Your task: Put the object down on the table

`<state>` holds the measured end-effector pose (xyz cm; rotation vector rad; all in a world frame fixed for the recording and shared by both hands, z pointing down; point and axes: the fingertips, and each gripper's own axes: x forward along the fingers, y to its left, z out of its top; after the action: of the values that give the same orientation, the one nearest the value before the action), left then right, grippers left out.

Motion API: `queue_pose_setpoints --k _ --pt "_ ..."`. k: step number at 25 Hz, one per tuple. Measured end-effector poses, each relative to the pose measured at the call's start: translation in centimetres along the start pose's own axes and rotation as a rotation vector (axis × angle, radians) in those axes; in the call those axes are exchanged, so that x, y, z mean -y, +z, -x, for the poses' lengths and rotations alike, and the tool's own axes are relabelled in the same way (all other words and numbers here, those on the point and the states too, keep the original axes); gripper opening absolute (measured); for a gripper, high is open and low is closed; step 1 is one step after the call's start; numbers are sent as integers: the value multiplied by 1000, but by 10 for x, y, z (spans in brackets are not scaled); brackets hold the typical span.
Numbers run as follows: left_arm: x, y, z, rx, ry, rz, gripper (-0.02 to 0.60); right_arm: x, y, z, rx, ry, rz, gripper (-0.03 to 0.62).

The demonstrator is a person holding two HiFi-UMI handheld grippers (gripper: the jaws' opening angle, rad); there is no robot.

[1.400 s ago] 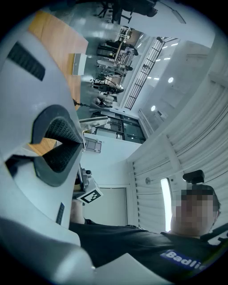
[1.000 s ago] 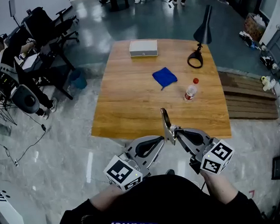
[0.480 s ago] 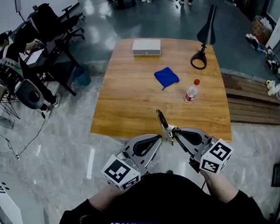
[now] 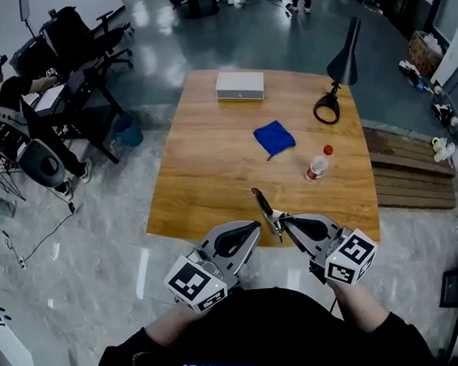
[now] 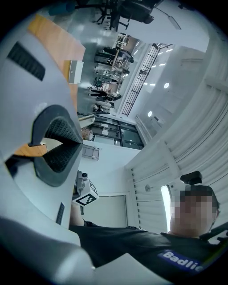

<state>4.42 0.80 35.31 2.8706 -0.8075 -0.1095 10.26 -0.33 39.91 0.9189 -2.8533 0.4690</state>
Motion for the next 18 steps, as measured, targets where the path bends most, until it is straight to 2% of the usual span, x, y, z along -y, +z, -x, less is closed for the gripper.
queue_pose_setpoints --k 11,18 --pt "-94 10 14 -14 -142 28 8 34 1 -91 -81 -152 42 11" --pt "-120 4 10 -27 -164 51 8 63 -19 -120 -193 -228 121 9"
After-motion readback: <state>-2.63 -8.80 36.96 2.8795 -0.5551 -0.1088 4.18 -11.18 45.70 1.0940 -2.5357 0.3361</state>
